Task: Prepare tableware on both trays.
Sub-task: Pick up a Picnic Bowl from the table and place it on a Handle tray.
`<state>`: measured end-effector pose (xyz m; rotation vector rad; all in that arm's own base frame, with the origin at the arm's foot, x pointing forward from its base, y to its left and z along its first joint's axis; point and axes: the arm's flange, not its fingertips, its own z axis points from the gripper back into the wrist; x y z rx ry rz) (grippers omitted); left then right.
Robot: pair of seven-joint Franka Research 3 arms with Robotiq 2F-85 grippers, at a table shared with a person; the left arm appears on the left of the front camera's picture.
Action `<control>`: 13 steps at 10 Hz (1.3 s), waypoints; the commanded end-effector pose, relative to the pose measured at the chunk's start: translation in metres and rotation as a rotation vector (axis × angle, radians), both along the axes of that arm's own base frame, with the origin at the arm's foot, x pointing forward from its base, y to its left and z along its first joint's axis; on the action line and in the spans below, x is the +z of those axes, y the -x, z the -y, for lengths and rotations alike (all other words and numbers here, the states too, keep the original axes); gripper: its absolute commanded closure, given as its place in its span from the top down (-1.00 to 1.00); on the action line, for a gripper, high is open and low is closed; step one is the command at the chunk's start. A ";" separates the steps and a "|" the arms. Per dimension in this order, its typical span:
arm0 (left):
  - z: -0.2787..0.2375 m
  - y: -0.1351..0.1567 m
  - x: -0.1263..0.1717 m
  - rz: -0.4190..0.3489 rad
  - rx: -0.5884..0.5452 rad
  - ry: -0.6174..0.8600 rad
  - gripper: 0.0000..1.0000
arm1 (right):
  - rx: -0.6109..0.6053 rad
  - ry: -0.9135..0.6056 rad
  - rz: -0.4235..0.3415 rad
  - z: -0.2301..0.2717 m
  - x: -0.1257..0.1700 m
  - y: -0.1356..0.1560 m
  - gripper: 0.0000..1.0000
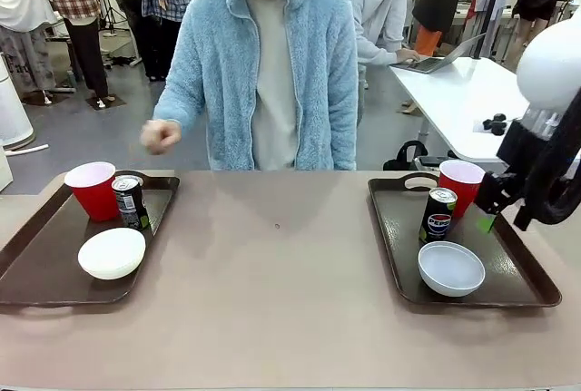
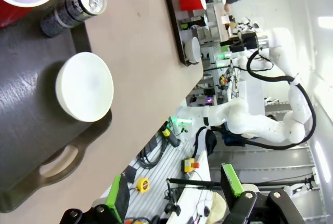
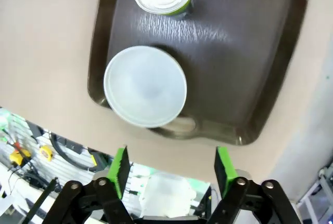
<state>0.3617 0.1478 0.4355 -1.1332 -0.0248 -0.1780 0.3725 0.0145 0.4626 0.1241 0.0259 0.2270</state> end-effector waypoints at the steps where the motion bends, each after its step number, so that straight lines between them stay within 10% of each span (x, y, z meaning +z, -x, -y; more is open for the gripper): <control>1: -0.001 0.000 0.001 0.018 0.002 0.017 0.86 | -0.027 0.017 -0.012 0.006 0.021 0.013 1.00; 13: -0.001 0.000 0.001 0.018 0.002 0.017 0.86 | -0.009 -0.007 -0.005 0.004 0.024 0.016 1.00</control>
